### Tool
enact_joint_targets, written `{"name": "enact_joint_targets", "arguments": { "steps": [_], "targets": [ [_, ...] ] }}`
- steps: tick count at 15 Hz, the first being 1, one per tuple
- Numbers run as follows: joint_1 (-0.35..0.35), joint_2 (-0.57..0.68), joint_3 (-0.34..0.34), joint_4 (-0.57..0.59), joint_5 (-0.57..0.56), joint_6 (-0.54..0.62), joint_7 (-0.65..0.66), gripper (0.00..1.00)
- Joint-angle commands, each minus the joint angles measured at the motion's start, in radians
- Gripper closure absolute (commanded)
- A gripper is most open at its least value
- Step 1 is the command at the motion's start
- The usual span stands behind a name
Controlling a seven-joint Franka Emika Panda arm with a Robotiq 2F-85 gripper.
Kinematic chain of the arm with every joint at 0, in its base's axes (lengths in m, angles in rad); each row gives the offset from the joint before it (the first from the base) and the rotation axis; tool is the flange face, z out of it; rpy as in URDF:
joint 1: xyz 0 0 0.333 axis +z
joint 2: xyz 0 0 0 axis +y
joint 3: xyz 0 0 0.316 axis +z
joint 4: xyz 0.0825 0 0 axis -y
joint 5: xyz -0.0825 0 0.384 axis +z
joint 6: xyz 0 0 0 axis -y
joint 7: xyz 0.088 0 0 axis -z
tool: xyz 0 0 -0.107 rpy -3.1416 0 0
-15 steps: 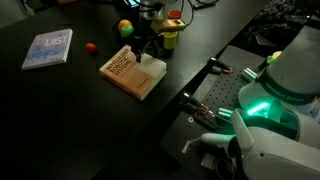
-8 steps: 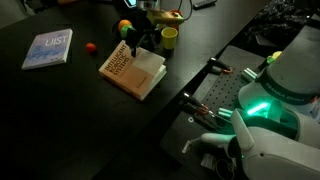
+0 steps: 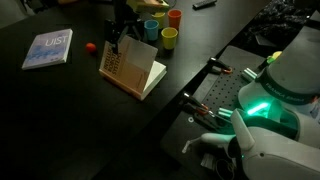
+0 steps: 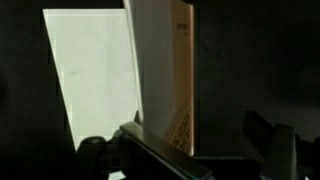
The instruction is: Open the white and orange book then flip some pages.
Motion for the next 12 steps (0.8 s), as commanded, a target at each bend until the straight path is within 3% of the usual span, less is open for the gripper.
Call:
{"name": "enact_joint_targets", "arguments": {
  "steps": [1, 5, 12],
  "targets": [
    [0.051, -0.080, 0.033, 0.019, -0.094, -0.061, 0.062, 0.00],
    [0.101, -0.101, 0.073, 0.036, -0.030, -0.053, 0.055, 0.00],
    [0.162, -0.070, 0.124, 0.034, 0.260, -0.030, -0.044, 0.00]
  ]
}}
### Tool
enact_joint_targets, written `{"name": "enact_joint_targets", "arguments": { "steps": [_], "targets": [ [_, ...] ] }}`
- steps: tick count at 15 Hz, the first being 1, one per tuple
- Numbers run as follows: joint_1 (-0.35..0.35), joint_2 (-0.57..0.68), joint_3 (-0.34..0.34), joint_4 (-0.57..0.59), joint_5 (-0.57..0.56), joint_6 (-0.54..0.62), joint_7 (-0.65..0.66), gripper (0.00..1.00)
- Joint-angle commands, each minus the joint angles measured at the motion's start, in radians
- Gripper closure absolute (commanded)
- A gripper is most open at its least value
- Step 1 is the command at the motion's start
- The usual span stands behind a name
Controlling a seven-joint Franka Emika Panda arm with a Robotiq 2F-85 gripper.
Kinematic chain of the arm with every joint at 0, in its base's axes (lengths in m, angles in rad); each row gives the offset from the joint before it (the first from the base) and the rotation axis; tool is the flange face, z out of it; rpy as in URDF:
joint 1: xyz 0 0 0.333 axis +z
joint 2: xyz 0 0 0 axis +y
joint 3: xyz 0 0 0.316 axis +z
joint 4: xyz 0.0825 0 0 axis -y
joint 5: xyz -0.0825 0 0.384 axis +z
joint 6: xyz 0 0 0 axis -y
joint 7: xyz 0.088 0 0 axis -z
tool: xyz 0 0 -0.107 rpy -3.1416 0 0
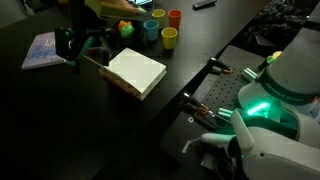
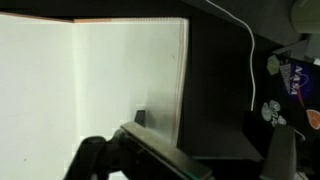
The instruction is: Open the white and orange book then flip some pages.
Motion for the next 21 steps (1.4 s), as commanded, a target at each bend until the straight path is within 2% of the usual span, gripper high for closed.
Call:
{"name": "enact_joint_targets", "arguments": {
  "steps": [1, 4, 7, 14, 17, 21],
  "targets": [
    [0.021, 0.009, 0.018, 0.010, 0.144, 0.010, -0.072, 0.00],
    [0.022, 0.018, 0.008, 0.001, 0.169, 0.029, -0.100, 0.00],
    [-0.003, 0.025, -0.030, -0.054, 0.075, 0.079, -0.080, 0.00],
    [-0.101, 0.027, -0.157, -0.177, -0.271, 0.153, 0.067, 0.00],
    [-0.136, 0.032, -0.184, -0.214, -0.370, 0.157, 0.135, 0.00],
    [-0.166, 0.054, -0.178, -0.253, -0.340, 0.227, 0.094, 0.00]
  ]
}}
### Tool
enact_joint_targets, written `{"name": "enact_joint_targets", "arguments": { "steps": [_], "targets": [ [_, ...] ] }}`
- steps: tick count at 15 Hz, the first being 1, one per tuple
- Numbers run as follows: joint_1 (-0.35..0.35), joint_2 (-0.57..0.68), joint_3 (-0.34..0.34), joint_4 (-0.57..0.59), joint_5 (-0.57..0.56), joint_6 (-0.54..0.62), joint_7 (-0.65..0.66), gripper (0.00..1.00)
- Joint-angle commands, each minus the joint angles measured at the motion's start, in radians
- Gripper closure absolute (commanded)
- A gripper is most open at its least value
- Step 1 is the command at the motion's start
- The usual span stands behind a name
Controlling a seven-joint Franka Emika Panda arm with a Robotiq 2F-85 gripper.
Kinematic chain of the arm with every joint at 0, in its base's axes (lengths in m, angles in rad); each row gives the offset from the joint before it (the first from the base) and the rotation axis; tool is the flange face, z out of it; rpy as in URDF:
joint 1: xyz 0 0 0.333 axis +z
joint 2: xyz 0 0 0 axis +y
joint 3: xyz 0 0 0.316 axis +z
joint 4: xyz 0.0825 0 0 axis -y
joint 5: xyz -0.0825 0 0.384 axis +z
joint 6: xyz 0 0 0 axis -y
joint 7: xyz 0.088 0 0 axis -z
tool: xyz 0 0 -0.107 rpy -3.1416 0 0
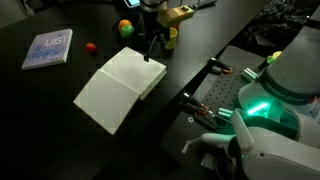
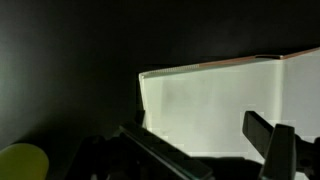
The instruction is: Open the white and orange book then flip some pages.
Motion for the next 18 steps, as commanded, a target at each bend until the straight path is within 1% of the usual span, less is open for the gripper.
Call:
{"name": "enact_joint_targets", "arguments": {
  "steps": [1, 4, 7, 10, 11, 14, 18],
  "targets": [
    [-0.021, 0.017, 0.012, -0.035, 0.021, 0.089, -0.018, 0.00],
    [-0.044, 0.055, 0.018, -0.046, 0.053, 0.139, -0.030, 0.00],
    [-0.084, 0.102, 0.044, -0.036, 0.134, 0.152, -0.067, 0.00],
    [-0.117, 0.153, 0.062, -0.026, 0.169, 0.169, -0.093, 0.00],
    [-0.106, 0.166, 0.050, -0.024, 0.186, 0.172, -0.104, 0.00],
    [-0.132, 0.188, 0.085, -0.003, 0.271, 0.156, -0.159, 0.00],
    [-0.151, 0.206, 0.123, 0.026, 0.370, 0.144, -0.220, 0.00]
  ]
}}
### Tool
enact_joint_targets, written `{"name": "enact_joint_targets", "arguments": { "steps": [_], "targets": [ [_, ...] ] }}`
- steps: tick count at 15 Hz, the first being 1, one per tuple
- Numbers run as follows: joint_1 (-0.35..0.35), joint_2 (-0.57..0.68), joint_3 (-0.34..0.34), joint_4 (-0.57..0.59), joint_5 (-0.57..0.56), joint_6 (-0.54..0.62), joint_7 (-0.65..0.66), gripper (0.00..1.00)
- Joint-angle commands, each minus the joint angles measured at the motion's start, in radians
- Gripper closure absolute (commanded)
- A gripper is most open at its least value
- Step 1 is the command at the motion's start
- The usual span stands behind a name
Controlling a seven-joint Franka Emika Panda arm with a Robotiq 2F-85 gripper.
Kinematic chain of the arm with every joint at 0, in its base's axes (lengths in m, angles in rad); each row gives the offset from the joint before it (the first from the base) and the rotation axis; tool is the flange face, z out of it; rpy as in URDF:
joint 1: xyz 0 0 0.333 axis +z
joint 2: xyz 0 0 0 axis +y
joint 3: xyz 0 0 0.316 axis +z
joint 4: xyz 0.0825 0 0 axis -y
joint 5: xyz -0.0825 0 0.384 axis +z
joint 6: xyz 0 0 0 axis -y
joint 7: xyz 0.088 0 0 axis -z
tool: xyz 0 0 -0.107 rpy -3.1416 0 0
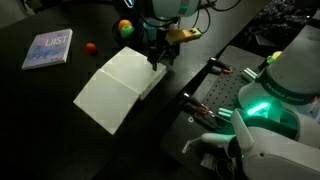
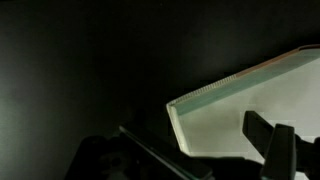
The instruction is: Open the white and orange book then flip some pages.
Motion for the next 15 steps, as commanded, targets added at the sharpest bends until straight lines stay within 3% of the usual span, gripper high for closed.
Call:
{"name": "enact_joint_targets", "arguments": {
  "steps": [1, 7, 15],
  "targets": [
    [-0.029, 0.022, 0.042, 0.037, 0.085, -0.004, -0.071, 0.00],
    [-0.041, 0.027, 0.056, 0.063, 0.153, -0.034, -0.092, 0.00],
    [-0.074, 0.011, 0.055, 0.099, 0.234, -0.169, -0.074, 0.00]
  ]
}}
